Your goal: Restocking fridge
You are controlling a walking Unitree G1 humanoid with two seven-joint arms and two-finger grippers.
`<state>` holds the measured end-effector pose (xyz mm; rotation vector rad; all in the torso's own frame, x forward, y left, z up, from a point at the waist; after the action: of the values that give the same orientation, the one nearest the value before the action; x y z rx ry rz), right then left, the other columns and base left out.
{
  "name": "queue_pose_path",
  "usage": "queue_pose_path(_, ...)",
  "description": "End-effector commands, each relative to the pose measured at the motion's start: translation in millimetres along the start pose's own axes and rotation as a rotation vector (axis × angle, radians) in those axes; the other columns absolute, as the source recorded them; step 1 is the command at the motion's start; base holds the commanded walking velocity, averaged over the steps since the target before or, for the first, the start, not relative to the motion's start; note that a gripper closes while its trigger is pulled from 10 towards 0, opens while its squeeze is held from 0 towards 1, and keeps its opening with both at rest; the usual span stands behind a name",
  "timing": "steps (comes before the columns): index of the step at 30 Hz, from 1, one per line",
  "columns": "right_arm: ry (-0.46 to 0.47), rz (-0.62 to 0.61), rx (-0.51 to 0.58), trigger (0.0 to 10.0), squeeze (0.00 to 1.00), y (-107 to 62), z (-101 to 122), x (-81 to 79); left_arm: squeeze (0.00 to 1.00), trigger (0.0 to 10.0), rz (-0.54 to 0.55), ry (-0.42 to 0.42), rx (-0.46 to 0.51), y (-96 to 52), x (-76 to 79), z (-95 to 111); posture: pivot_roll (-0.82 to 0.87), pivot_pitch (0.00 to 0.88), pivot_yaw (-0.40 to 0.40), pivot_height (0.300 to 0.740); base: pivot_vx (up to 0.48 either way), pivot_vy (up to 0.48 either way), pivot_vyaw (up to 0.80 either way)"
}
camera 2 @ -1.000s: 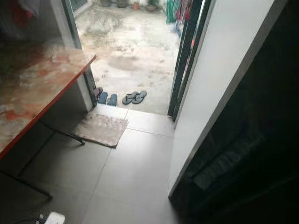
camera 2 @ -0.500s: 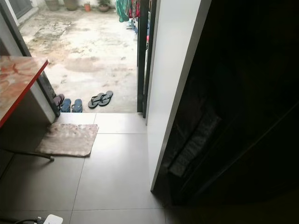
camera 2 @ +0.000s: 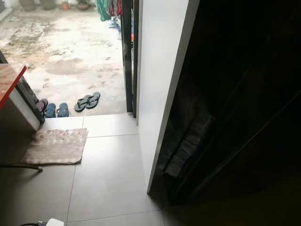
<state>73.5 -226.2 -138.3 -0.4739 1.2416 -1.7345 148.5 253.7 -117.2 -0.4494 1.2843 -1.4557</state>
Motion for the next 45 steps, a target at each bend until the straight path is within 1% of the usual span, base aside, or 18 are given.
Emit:
queue_pose_path(1,0.001,-0.014,-0.020,10.0,0.00,-2.5,-6,5.3,0.00,10.0,-0.005,0.012,-0.023,-1.2,2.6,-8,0.18,0.079,-0.047,0.740,0.000,-0.311,-0.80)
queue_pose_path(3,0.001,-0.014,-0.020,10.0,0.00,-2.4,-6,5.2,0.00,10.0,-0.001,0.000,-0.028,-1.3,2.3,-9,0.18,0.079,-0.046,0.740,0.000,-0.133,-0.80)
queue_pose_path(14,0.003,-0.011,-0.021,10.0,0.00,-2.3,-7,4.3,0.00,10.0,0.003,0.000,-0.032,-1.0,1.0,-8,0.18,0.078,-0.043,0.740,0.000,0.000,-0.80)
queue_pose_path(21,0.003,-0.011,-0.021,10.0,0.00,-2.3,-6,4.6,0.00,10.0,-0.001,-0.022,-0.036,-2.0,1.8,-13,0.18,0.079,-0.044,0.740,0.000,0.000,-0.80)
queue_pose_path(28,0.001,-0.011,-0.022,10.0,0.00,-2.5,-6,5.2,0.00,10.0,-0.006,-0.015,-0.054,-3.2,4.0,-19,0.18,0.078,-0.044,0.740,0.000,0.000,-0.80)
queue_pose_path(32,0.006,-0.013,-0.017,10.0,0.00,-2.5,-6,5.2,0.00,10.0,-0.005,-0.017,-0.048,-1.2,3.9,-11,0.18,0.077,-0.044,0.740,0.000,0.000,-0.77)
queue_pose_path(33,0.002,-0.011,-0.010,10.0,0.00,-2.5,-5,5.0,0.00,10.0,-0.004,-0.026,-0.042,-0.1,4.3,-6,0.18,0.078,-0.044,0.740,0.000,0.000,0.00)
queue_pose_path(34,0.002,-0.011,-0.010,10.0,0.00,-2.5,-5,5.0,0.00,10.0,-0.004,-0.026,-0.042,-0.1,4.3,-6,0.18,0.078,-0.044,0.740,0.000,0.000,0.00)
queue_pose_path(35,0.001,-0.014,-0.009,10.0,0.00,-2.5,-5,5.2,0.00,10.0,-0.004,-0.027,-0.035,1.1,5.8,0,0.18,0.078,-0.043,0.740,0.000,0.000,0.00)
queue_pose_path(37,0.012,-0.016,-0.005,10.0,0.00,-2.6,-5,5.2,0.00,10.0,-0.006,-0.029,-0.031,1.8,7.4,4,0.18,0.079,-0.043,0.740,0.000,0.000,0.00)
queue_pose_path(39,0.020,-0.016,-0.001,10.0,0.00,-2.6,-5,5.0,0.00,10.0,-0.006,-0.032,-0.031,2.0,8.0,5,0.18,0.079,-0.043,0.740,0.000,0.000,0.00)
queue_pose_path(45,0.029,-0.015,0.011,10.0,0.00,-2.7,-4,4.7,0.00,10.0,-0.020,-0.034,-0.039,1.7,16.5,4,0.18,0.079,-0.040,0.740,0.000,0.452,0.00)
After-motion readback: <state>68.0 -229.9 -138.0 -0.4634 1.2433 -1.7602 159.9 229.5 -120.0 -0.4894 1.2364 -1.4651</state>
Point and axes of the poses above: a point about 5 cm out from each wrist's last joint towards the gripper, its own y axis pointing out of the wrist towards the gripper, its own z axis along the axis of the wrist's last joint, x = y × z, the point moved 3 cm from there along y, pointing out of the wrist towards the gripper, and after that the axes turned 10 degrees about y, right-handed, at the moved point
